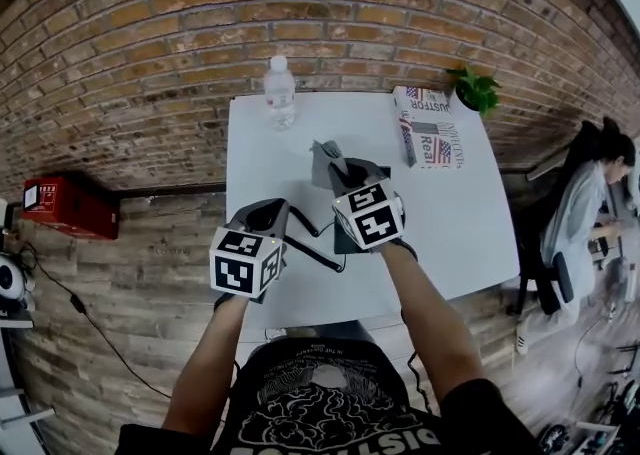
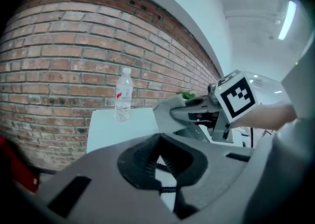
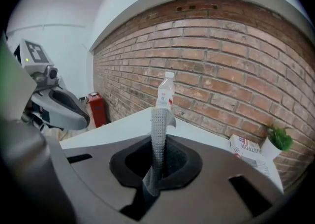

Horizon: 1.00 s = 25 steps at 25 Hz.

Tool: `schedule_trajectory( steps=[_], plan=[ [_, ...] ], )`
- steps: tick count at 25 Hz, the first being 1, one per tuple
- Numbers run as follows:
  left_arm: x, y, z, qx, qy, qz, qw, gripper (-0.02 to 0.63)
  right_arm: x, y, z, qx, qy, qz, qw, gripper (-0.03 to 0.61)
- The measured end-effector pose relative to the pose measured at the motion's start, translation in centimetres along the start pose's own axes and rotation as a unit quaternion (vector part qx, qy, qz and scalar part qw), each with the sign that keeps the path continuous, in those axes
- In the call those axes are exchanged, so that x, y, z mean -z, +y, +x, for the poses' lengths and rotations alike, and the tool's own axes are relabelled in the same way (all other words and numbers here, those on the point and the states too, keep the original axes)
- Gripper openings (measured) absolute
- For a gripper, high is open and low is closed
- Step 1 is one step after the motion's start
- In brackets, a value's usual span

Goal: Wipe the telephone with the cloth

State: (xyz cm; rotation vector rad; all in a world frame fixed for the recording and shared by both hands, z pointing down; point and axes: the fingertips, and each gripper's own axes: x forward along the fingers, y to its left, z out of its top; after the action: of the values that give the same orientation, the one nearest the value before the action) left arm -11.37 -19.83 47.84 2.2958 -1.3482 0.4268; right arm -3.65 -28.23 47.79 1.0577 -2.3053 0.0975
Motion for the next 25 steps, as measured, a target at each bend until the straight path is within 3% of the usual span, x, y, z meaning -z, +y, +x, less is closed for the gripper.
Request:
schedule_trajectory(
  steps=[12,25],
  plan=[
    [0.3,0.4,0.3,-0.011,0.003,-0.005,0.9999,0.006,2.1,0.8,1.3,-0.017,0.035,-0.059,0.997,0.011],
    [1.6,-0.3,-1.5,0.005,0.009,0.006,0.9999,0.005,5.4,3.5,-0.9,-0.012,0.050,-0.026,0.998,0.011]
  ],
)
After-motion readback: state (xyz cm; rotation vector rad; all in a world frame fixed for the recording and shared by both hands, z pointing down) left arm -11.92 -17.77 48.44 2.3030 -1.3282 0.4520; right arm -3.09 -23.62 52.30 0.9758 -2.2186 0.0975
